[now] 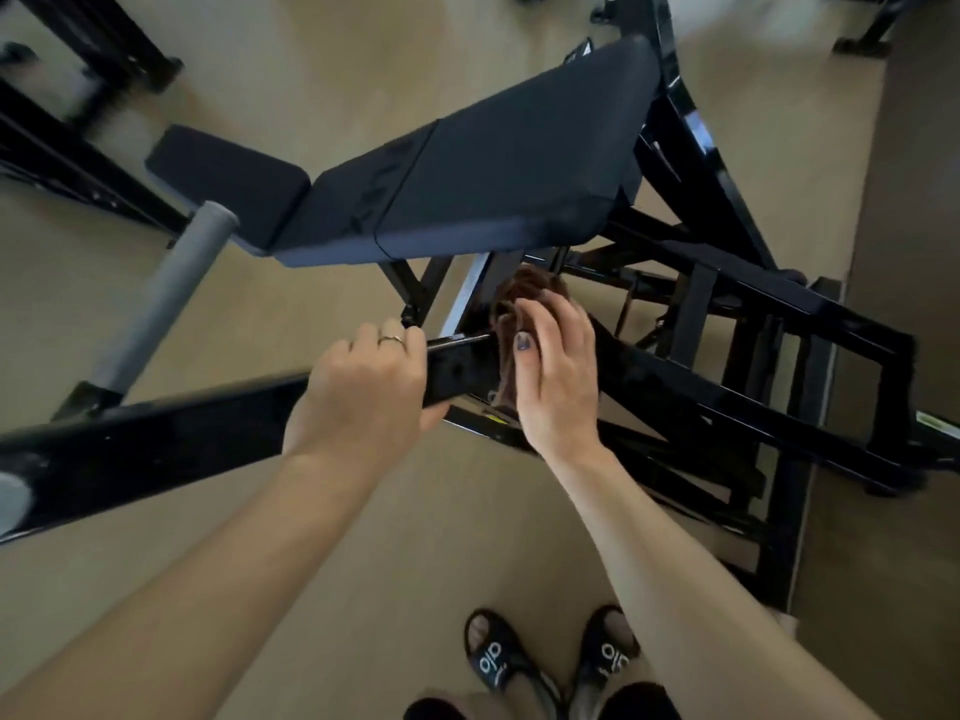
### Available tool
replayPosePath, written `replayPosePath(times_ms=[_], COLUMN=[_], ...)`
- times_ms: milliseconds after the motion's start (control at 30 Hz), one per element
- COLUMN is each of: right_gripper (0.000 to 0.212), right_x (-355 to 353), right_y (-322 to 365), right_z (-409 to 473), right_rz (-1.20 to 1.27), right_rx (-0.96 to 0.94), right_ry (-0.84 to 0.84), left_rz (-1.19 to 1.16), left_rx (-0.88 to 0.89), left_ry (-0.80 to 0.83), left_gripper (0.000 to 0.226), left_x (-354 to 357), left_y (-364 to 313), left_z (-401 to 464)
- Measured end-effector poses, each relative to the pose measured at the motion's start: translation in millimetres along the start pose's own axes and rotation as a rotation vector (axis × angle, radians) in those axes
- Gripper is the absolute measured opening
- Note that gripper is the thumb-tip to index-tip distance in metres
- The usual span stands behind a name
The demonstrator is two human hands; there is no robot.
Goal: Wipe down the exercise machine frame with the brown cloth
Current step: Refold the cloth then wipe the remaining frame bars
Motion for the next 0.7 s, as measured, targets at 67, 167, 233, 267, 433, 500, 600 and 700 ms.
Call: replayPosePath(times_ms=[67,167,233,267,433,500,600,700], right_gripper=[0.042,0.04,0.037,0.035,0.026,0.025,0.027,0.027], right_x=[-3,-2,0,3,26,30,29,21], right_y=[-35,-50,-39,-30,35,51,53,42], right_z=[5,7,0,-7,-42,-50,-49,-41], right_rz=[0.017,0.083,0.197,0.283,0.668,0.682,0.648,0.628], right_rx=[0.213,0.475,0.619,0.691,0.912,0.915,0.918,0.973], right_ry=[-0.017,-0.07,-0.131,-0.152,-0.203,-0.193,-0.155,-0.201], left_rz=[0.039,0.042,0.023,0.03,0.077,0.058,0.008,-0.061], left_rx=[-0.017,-0.03,-0.028,-0.034,-0.037,-0.037,-0.049,-0.049], left_ry=[-0.008,-0.051,-0.052,-0.048,-0.069,-0.055,0.006,0.119], left_gripper=[0.054,0.055,0.056,0.056,0.046,0.033,0.022,0.029], left_x=[1,2,5,6,3,4,6,4], left_y=[-2,0,-1,-1,-2,-3,-2,2], left_z=[-1,0,0,1,1,0,3,4])
Point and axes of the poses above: each hand's wrist, its own z-axis towards the middle knuckle, its own x-axis out of the palm, y = z × x, the point moved 9 cm from there along z, towards the middle knuckle, and after that the axes turned 4 degrees about -z, right-handed, at the moved point
